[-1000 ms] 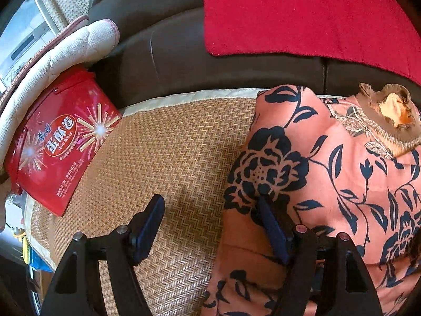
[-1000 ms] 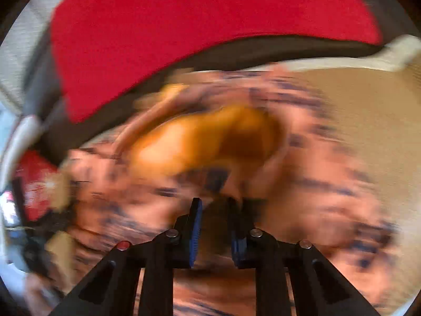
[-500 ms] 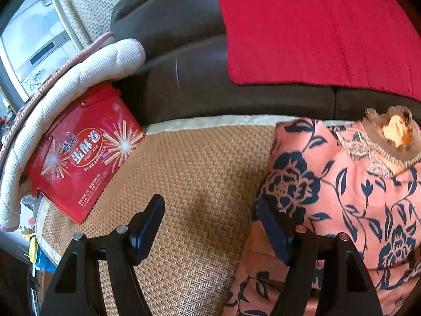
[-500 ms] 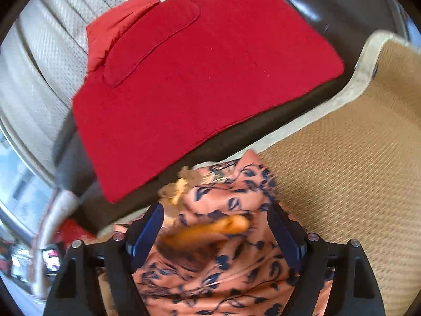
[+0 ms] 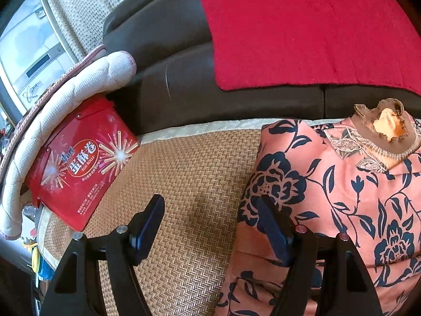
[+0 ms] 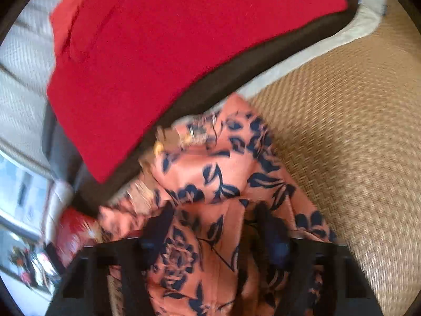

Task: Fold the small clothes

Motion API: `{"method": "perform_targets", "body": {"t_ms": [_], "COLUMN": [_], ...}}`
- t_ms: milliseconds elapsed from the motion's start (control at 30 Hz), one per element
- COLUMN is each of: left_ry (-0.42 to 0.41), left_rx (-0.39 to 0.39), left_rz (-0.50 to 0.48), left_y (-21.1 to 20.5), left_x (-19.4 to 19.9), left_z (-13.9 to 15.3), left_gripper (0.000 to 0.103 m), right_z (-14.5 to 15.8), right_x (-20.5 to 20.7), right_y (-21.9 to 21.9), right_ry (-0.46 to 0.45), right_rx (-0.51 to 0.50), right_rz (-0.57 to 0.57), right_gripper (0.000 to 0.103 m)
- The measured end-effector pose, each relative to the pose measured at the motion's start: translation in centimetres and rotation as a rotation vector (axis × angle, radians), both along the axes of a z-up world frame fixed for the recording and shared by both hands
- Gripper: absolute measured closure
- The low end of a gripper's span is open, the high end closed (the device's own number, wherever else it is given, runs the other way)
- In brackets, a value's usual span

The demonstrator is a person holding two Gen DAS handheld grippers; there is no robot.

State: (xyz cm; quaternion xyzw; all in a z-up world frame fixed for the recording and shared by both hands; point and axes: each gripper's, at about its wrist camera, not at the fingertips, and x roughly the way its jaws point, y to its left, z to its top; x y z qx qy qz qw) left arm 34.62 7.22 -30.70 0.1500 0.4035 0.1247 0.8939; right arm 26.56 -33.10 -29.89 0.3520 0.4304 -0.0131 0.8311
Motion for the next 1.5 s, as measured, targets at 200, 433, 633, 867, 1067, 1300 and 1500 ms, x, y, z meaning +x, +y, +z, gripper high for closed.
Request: {"method": "perform_targets", "body": {"t_ms": [200,433,633,867,1067,1300,1500], "left_ry": [-0.087,0.032,0.062,0.003,0.177,0.153,0.149], "left_rx": [-0.024,0.067,0.001,-0.033,-0.022,-0.102,-0.141], "left_rz": [-0.021,-0.112,-0.058,-0.17,-0.164,-0.136,-0.141], "left_y": [-0.4,-3.1,-1.7,-4.1,-5.1,-5.0,-5.0], "left_x": [-0.6,0.7,1.6,0.2,1.5,3.1,3.4], "left_z": [1.6,-1.9,-1.9,-1.0,-4.6,-4.2,-3.6], "left_gripper": [0.029,0.029,0.028,0.027,0.025,0.025,0.025], "right_z": [5.3,2.0,1.4,4.6,-1.2,0.5,-0.8], "right_x": [-0.7,1.1,0.2,-0.6,3.2,3.7,4.7], "right_y": [2.7,-0.3,-3.2,1.4,6.7,4.5,5.1], "right_ry": [-0.193,-0.185,-0.174,-0.323,-0.041,-0.171,-0.115], "right_rx": [-0.178,-0.215,-0.069,-0.156,-0.328,-0.251,-0.244], "right_rz": [0.059,-0.104,-0.157,0.002,0.175,0.016,0.063], "right_gripper": [0.09,0.086,0.086,0.053,0.053,0.048,0.049]}}
